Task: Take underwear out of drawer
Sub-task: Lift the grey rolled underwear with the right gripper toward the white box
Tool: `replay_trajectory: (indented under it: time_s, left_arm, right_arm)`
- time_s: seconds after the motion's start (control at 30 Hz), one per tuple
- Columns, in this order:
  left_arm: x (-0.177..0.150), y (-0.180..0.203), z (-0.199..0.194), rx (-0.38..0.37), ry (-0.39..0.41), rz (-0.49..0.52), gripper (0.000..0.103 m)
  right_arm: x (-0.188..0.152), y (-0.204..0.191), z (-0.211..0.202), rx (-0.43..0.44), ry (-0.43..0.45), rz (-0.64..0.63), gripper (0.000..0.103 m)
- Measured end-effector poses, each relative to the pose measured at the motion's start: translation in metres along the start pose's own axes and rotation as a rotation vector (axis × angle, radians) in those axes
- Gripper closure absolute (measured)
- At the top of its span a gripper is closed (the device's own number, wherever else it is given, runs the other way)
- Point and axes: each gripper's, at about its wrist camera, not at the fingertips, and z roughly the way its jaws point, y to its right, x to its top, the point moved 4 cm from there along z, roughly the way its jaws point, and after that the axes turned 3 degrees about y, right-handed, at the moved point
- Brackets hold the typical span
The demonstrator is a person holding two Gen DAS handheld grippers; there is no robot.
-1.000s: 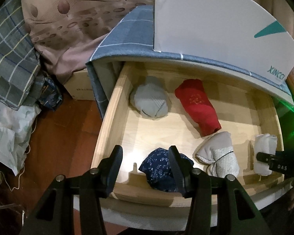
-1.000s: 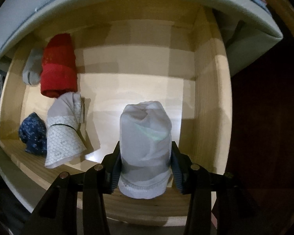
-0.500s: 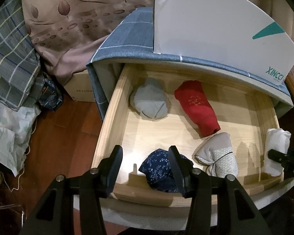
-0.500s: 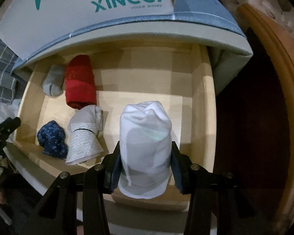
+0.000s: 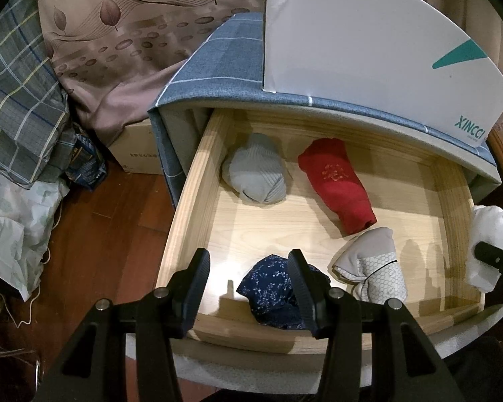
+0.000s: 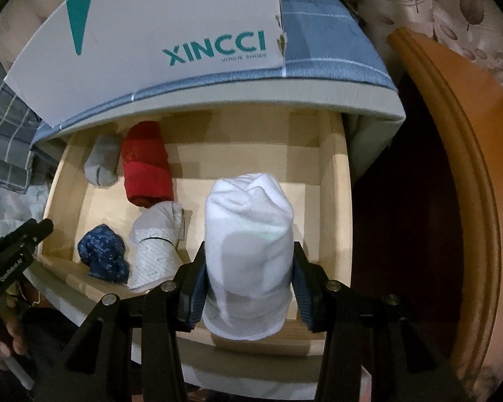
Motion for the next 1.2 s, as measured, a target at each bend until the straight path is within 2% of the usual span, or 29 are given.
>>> replay_trajectory:
  time_s: [0.8,1.2]
  left_arm:
    - [0.000,-0.001,0.000,0.004,0.002,-0.009,0.054]
    - [0.001,-0.004,0.000,0.002,0.001,-0.029,0.054]
  right_arm:
    - [0.013,-0.008,-0.033,0.026,0.057,0.007,0.061]
    - [0.038,-0.013,-0.082,0.030,0.163,-0.015,0.061]
